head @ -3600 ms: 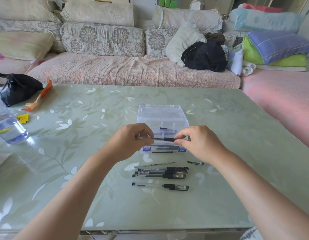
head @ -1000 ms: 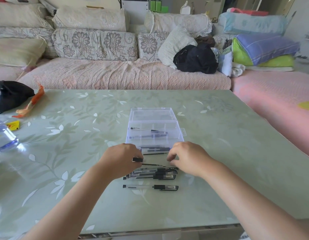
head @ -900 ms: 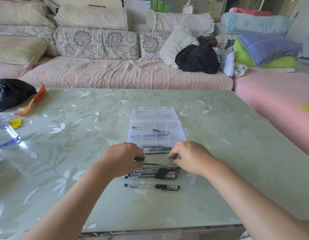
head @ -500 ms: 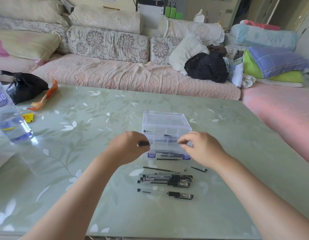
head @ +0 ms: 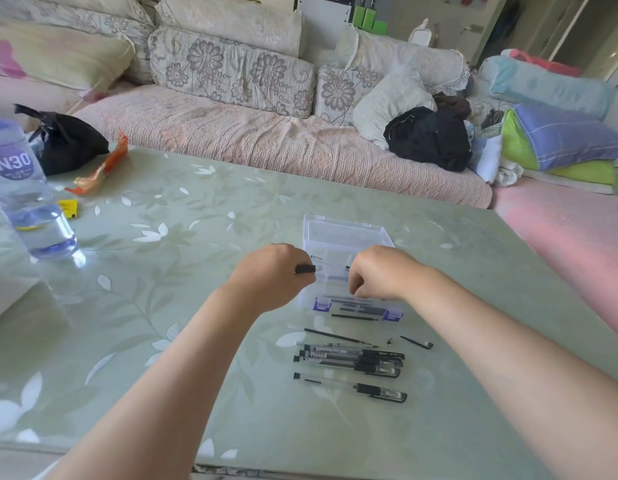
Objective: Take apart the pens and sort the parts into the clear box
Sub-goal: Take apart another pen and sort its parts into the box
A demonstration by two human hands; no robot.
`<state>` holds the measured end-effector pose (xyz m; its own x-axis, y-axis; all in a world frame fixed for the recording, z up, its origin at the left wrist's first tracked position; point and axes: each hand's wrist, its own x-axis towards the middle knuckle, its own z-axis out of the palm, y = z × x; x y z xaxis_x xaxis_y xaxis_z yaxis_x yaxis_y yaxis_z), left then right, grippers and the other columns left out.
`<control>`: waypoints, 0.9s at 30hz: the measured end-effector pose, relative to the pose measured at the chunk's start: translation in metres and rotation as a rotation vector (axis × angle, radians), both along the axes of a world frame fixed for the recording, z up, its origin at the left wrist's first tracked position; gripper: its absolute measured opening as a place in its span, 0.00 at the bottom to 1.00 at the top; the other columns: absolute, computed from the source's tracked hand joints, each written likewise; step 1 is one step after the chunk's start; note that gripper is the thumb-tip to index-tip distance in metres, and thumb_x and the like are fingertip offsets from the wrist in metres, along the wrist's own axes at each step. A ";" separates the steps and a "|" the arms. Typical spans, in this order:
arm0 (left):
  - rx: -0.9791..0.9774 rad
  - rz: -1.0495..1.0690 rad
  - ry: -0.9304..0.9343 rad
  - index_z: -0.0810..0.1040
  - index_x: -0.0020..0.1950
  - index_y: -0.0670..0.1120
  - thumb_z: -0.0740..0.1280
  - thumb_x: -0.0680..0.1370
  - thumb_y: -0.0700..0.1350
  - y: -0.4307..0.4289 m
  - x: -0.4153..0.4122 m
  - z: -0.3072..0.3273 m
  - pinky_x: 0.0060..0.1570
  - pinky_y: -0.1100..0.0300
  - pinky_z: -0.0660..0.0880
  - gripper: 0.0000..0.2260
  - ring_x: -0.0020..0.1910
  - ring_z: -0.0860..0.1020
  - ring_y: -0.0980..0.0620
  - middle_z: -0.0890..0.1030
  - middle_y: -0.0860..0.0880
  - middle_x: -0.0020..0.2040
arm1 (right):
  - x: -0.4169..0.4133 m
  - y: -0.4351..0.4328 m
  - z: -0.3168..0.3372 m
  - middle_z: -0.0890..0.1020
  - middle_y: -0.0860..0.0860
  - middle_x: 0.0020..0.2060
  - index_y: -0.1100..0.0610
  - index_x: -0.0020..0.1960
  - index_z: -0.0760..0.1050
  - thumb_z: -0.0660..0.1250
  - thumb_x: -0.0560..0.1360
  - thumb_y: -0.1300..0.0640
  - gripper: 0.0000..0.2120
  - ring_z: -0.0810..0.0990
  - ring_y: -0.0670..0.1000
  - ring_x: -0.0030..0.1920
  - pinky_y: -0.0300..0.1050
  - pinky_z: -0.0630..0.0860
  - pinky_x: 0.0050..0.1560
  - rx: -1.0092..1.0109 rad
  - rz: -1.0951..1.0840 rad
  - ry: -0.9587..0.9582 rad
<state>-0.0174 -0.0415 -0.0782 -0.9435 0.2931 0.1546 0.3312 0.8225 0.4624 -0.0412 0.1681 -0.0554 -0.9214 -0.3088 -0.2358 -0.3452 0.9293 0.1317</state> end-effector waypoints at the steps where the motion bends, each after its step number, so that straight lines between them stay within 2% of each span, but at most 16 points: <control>1: 0.000 -0.003 0.005 0.81 0.51 0.50 0.64 0.79 0.52 0.000 0.000 0.001 0.45 0.56 0.77 0.09 0.47 0.77 0.49 0.81 0.52 0.48 | -0.001 0.000 -0.002 0.85 0.42 0.41 0.49 0.44 0.84 0.69 0.69 0.59 0.08 0.79 0.44 0.39 0.41 0.77 0.40 0.003 0.004 0.016; 3: -0.001 -0.006 0.011 0.81 0.51 0.50 0.64 0.79 0.52 0.000 0.000 0.001 0.45 0.56 0.77 0.09 0.48 0.77 0.49 0.81 0.52 0.49 | -0.002 0.001 -0.008 0.85 0.44 0.40 0.50 0.43 0.84 0.69 0.68 0.60 0.08 0.81 0.49 0.44 0.43 0.78 0.40 0.024 0.013 0.046; 8: -0.012 -0.003 -0.004 0.81 0.51 0.51 0.63 0.79 0.53 0.000 0.001 0.001 0.44 0.57 0.75 0.09 0.47 0.77 0.50 0.81 0.53 0.49 | -0.005 0.004 -0.018 0.85 0.48 0.40 0.52 0.43 0.83 0.67 0.67 0.60 0.08 0.82 0.53 0.45 0.46 0.79 0.40 0.045 0.025 0.100; 11: 0.015 0.003 -0.030 0.81 0.51 0.55 0.65 0.78 0.56 0.000 0.001 0.001 0.41 0.60 0.72 0.08 0.45 0.76 0.53 0.81 0.57 0.48 | -0.002 0.006 -0.015 0.84 0.45 0.41 0.50 0.43 0.83 0.67 0.69 0.59 0.08 0.81 0.51 0.45 0.44 0.77 0.41 0.019 0.021 0.077; 15: 0.039 0.005 -0.079 0.79 0.52 0.60 0.63 0.78 0.57 0.000 0.002 0.001 0.41 0.59 0.74 0.07 0.43 0.77 0.54 0.80 0.57 0.44 | 0.006 0.014 -0.007 0.83 0.43 0.43 0.48 0.45 0.81 0.64 0.71 0.57 0.08 0.79 0.50 0.48 0.44 0.75 0.44 -0.082 -0.004 0.149; 20: 0.030 0.012 -0.038 0.78 0.50 0.58 0.61 0.80 0.53 0.000 0.002 0.000 0.33 0.61 0.67 0.06 0.35 0.73 0.60 0.80 0.57 0.46 | 0.030 0.030 0.000 0.82 0.42 0.44 0.47 0.46 0.79 0.64 0.73 0.53 0.05 0.77 0.48 0.46 0.41 0.69 0.43 -0.250 -0.072 0.300; 24: 0.028 0.003 -0.031 0.76 0.49 0.57 0.61 0.80 0.52 0.003 0.006 -0.001 0.34 0.62 0.68 0.05 0.35 0.72 0.60 0.80 0.58 0.48 | 0.058 0.040 -0.011 0.82 0.40 0.44 0.46 0.46 0.80 0.66 0.73 0.53 0.05 0.77 0.45 0.46 0.39 0.65 0.39 -0.363 -0.091 0.397; 27: 0.039 -0.032 -0.080 0.75 0.51 0.62 0.62 0.80 0.53 0.008 0.010 0.000 0.33 0.63 0.68 0.04 0.30 0.72 0.62 0.80 0.61 0.46 | 0.069 0.047 -0.016 0.81 0.38 0.42 0.44 0.45 0.79 0.67 0.74 0.52 0.04 0.73 0.42 0.43 0.30 0.61 0.36 -0.419 -0.115 0.409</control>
